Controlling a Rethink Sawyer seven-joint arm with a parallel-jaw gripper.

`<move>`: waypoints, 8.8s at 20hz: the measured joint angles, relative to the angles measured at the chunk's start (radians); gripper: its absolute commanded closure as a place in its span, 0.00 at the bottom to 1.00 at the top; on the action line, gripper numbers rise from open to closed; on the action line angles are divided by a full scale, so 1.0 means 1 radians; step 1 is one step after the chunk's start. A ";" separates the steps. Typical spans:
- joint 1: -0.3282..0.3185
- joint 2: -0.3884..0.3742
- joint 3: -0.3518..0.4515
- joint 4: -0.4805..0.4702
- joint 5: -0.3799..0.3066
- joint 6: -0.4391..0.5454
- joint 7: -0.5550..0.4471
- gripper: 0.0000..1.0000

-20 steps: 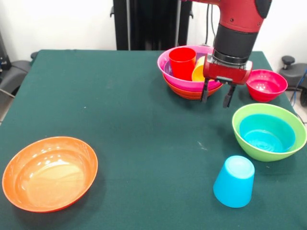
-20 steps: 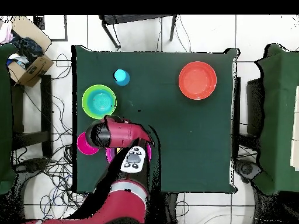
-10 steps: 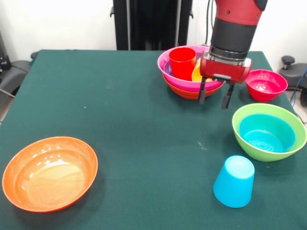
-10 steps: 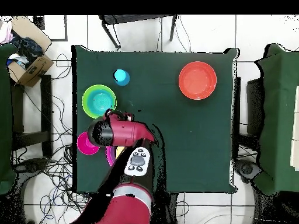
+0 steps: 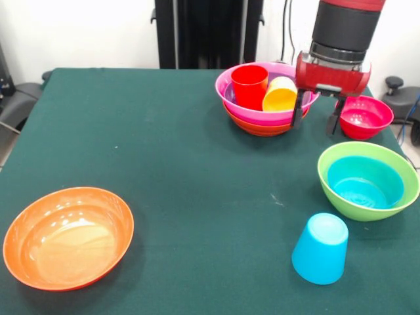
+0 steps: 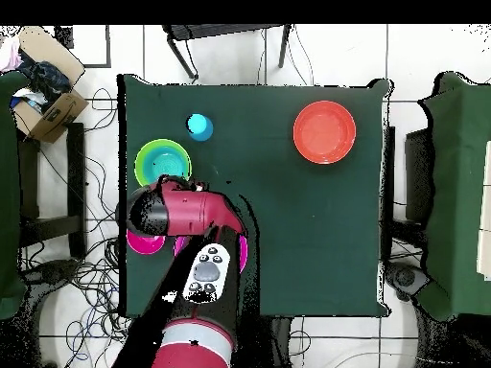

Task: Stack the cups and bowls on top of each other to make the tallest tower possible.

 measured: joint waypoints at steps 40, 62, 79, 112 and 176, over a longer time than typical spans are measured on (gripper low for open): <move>-0.325 0.035 0.361 0.128 0.008 -0.145 0.000 0.00; -0.273 0.125 0.373 0.139 0.009 -0.152 0.000 0.00; -0.262 0.140 0.364 0.139 0.009 -0.154 0.000 0.00; -0.256 0.070 0.317 0.139 0.009 -0.153 0.000 0.00; -0.301 0.100 0.379 0.140 0.029 -0.261 0.005 0.00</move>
